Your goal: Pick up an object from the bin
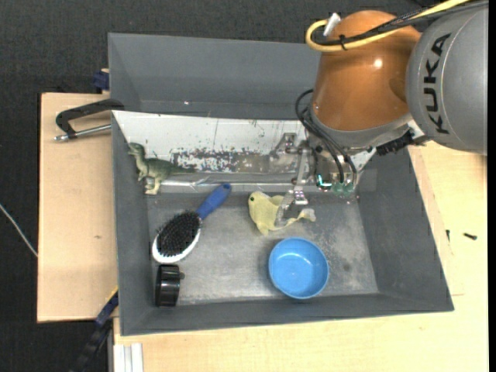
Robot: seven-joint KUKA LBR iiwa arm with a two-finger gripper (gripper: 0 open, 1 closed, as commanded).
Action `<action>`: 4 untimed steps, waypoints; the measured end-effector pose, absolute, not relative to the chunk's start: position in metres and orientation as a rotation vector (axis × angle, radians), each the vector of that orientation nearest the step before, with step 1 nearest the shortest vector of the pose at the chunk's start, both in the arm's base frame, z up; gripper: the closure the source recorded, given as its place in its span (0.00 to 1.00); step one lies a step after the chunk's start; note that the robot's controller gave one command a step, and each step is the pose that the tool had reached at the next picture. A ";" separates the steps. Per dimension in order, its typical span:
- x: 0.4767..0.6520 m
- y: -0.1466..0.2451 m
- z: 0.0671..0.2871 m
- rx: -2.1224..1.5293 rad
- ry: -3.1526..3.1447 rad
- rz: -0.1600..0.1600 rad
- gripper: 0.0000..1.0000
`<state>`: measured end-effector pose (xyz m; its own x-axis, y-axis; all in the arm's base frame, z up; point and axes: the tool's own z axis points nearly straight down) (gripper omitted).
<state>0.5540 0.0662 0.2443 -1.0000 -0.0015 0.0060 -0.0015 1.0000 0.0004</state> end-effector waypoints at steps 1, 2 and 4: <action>0.578 0.005 0.083 -0.342 -3.128 -0.003 0.00; 0.577 0.010 0.102 -0.556 -3.100 -0.004 0.00; 0.589 0.009 0.074 -0.898 -3.011 -0.003 0.00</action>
Offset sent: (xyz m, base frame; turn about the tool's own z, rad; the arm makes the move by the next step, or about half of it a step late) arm 0.0231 -0.0659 -0.1743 0.2216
